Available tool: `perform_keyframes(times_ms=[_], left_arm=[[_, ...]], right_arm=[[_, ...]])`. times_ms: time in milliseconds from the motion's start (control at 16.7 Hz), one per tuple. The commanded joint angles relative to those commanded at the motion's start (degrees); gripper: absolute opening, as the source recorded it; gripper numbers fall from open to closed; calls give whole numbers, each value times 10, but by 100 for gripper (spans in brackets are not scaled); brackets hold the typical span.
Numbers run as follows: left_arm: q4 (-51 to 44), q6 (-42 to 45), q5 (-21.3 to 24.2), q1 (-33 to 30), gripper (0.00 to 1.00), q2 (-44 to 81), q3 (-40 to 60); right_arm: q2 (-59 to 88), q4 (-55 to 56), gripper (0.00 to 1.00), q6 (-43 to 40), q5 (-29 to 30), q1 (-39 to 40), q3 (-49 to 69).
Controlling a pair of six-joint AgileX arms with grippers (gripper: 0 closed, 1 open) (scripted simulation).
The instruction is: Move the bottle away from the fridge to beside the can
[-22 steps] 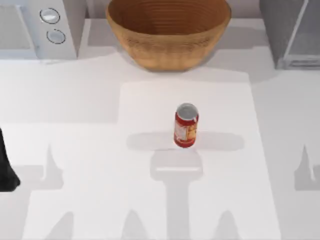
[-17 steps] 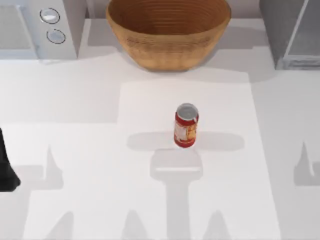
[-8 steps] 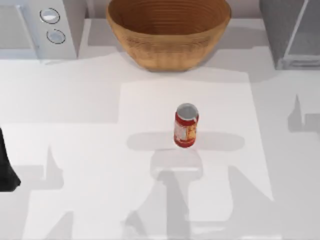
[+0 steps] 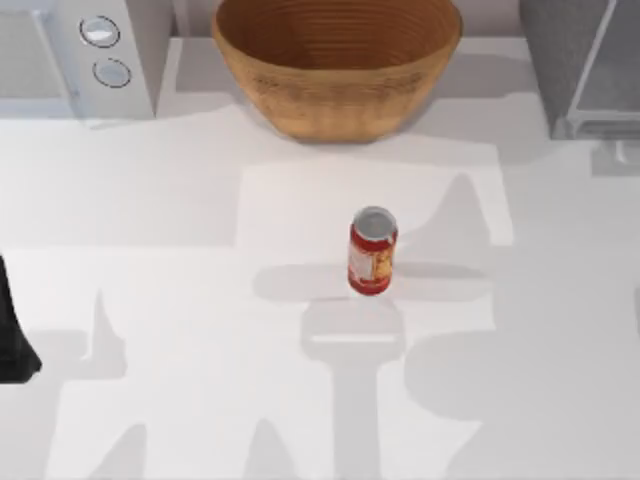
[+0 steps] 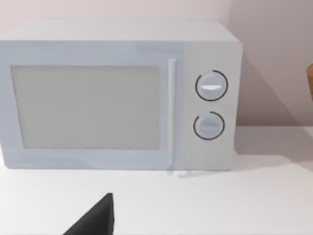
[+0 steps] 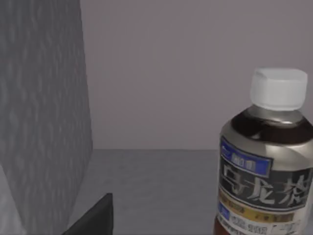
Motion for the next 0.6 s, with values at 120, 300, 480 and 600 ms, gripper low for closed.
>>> perform_keyframes(times_ms=[120,300,480,600], left_arm=[[0,0,0,0,100,0,0],[0,0,0,0,100,0,0],[0,0,0,0,100,0,0],[0,0,0,0,100,0,0]], right_arm=[[89,48,100,0,-9,-11,39],[176,100,100,0,-19,-23,82],[208,121,100,0,-23,-27,100],[208,121,100,0,-23,-27,100]])
